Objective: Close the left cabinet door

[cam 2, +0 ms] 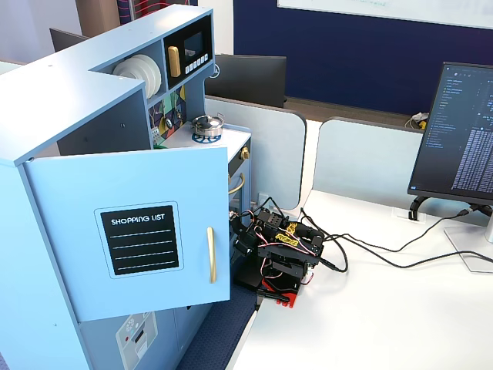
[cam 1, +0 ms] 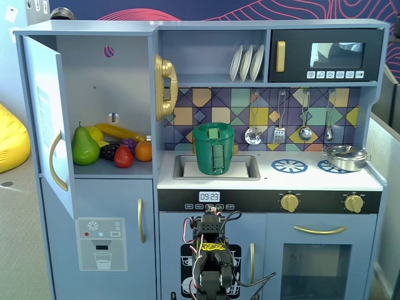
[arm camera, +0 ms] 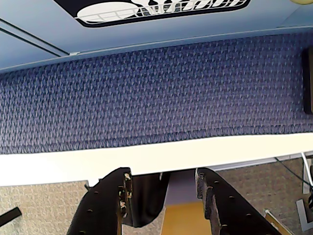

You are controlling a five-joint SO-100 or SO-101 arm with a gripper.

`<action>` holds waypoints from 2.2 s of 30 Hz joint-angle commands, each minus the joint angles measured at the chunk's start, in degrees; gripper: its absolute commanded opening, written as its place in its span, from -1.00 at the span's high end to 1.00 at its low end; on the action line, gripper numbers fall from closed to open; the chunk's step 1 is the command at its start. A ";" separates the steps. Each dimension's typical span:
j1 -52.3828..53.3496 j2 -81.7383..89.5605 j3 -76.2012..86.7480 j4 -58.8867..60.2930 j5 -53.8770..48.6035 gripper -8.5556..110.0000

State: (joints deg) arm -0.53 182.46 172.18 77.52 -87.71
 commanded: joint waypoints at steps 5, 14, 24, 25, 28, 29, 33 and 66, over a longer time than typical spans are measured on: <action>3.16 -0.35 -0.44 10.28 1.32 0.86; -3.78 -0.44 -0.62 8.96 0.44 0.86; -46.14 -4.04 -12.74 -29.79 -2.64 0.86; -50.89 -3.96 -14.33 -32.61 -5.36 0.86; -64.78 -2.55 -18.19 -35.77 -17.23 0.86; -68.55 -1.85 -18.98 -35.51 -20.74 0.86; -77.26 -5.36 -26.54 -32.43 -30.59 0.86; -103.36 -70.66 -73.74 -67.06 -39.90 0.86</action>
State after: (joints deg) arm -104.06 116.02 106.52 13.62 -126.83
